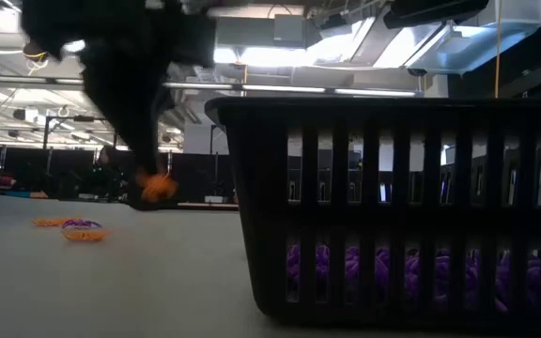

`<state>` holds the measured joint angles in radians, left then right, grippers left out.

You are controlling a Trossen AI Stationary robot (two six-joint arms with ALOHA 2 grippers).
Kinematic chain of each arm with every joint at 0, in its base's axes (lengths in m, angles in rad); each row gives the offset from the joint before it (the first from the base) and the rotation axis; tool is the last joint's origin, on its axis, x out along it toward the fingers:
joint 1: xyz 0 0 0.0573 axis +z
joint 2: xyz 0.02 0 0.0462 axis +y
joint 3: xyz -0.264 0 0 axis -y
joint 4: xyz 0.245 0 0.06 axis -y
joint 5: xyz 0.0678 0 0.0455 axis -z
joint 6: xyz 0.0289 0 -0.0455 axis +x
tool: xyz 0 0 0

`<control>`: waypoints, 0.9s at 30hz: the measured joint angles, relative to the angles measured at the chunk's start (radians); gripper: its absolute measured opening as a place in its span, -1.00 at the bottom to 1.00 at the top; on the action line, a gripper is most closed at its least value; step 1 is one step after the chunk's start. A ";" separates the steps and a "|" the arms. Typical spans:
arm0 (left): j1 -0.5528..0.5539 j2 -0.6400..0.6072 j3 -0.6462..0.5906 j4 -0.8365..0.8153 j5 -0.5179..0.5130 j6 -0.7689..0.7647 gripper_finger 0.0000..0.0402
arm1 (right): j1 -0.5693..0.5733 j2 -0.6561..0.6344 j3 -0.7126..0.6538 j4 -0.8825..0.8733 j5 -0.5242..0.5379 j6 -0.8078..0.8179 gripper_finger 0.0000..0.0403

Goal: Sort Halloween decoration
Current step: Put the orange spider toy into the middle black bin

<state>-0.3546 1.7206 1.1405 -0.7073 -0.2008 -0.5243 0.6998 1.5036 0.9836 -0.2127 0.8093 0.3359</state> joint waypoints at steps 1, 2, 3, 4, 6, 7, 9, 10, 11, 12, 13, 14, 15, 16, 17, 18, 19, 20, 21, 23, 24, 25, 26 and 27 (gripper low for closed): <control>0.000 0.000 0.020 0.000 -0.013 0.014 -1.00 | 0.000 0.000 0.000 0.000 0.001 0.000 -0.39; 0.000 0.000 0.040 0.003 -0.021 0.032 -1.00 | 0.000 0.000 0.000 0.000 0.001 0.000 -0.39; 0.000 0.000 0.060 0.007 -0.029 0.050 -1.00 | 0.000 0.000 0.000 0.000 0.001 0.000 -0.39; 0.002 0.000 0.081 0.012 -0.040 0.070 -1.00 | 0.000 0.000 0.000 0.000 0.002 0.000 -0.39; 0.006 0.000 0.120 0.030 -0.086 0.110 -1.00 | 0.000 0.000 0.000 0.000 0.002 0.000 -0.39; 0.011 0.000 0.137 0.036 -0.112 0.131 -1.00 | 0.000 0.000 0.000 0.000 0.003 0.000 -0.39; 0.023 0.000 0.171 0.081 -0.145 0.182 -1.00 | 0.000 0.000 0.000 0.000 0.010 0.000 -0.39; 0.032 0.000 0.183 0.116 -0.150 0.210 -1.00 | 0.000 0.000 0.000 0.000 0.010 0.000 -0.39; 0.042 -0.001 0.189 0.157 -0.149 0.239 -1.00 | 0.000 0.000 0.000 0.000 0.011 0.000 -0.39; 0.052 -0.002 0.189 0.204 -0.146 0.268 -1.00 | 0.000 0.000 0.000 0.001 0.011 0.000 -0.39; 0.065 -0.002 0.189 0.247 -0.138 0.294 -1.00 | 0.000 0.000 0.000 0.000 0.011 0.000 -0.39; 0.078 -0.002 0.189 0.279 -0.130 0.315 -1.00 | 0.000 0.000 0.000 0.000 0.011 0.000 -0.39; 0.094 -0.002 0.189 0.299 -0.126 0.323 -1.00 | 0.000 0.000 0.000 0.000 0.011 0.000 -0.39; 0.110 0.001 0.189 0.318 -0.126 0.325 -1.00 | 0.000 0.000 0.000 0.000 0.011 0.000 -0.39; 0.126 0.004 0.190 0.334 -0.121 0.326 -0.99 | 0.000 0.000 0.000 0.000 0.011 0.000 -0.39; 0.141 0.006 0.190 0.340 -0.107 0.325 -0.98 | 0.000 0.000 0.000 0.000 0.011 0.000 -0.39; 0.157 0.008 0.190 0.338 -0.085 0.325 -0.95 | 0.000 0.000 0.000 0.000 0.011 0.000 -0.39; 0.170 0.011 0.190 0.340 -0.069 0.325 -0.92 | 0.000 0.000 0.000 0.000 0.010 0.000 -0.39; 0.181 0.017 0.190 0.345 -0.065 0.325 -0.88 | 0.000 0.000 0.000 -0.001 0.010 0.000 -0.39; 0.192 0.021 0.190 0.331 -0.069 0.325 -0.78 | 0.000 0.000 0.000 -0.003 0.010 0.000 -0.39; 0.195 0.022 0.190 0.321 -0.069 0.326 -0.72 | 0.000 0.000 0.000 -0.008 0.010 0.000 -0.39; 0.197 0.022 0.190 0.319 -0.068 0.326 -0.67 | 0.000 0.000 0.000 -0.011 0.010 0.000 -0.39; 0.198 0.022 0.190 0.319 -0.067 0.326 -0.62 | 0.000 0.000 0.000 -0.017 0.010 0.000 -0.39; 0.197 0.021 0.190 0.317 -0.065 0.326 -0.58 | 0.000 0.000 0.000 -0.025 0.010 0.000 -0.39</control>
<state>-0.1577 1.7420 1.3300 -0.3908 -0.2657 -0.1986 0.6998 1.5036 0.9836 -0.2378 0.8188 0.3355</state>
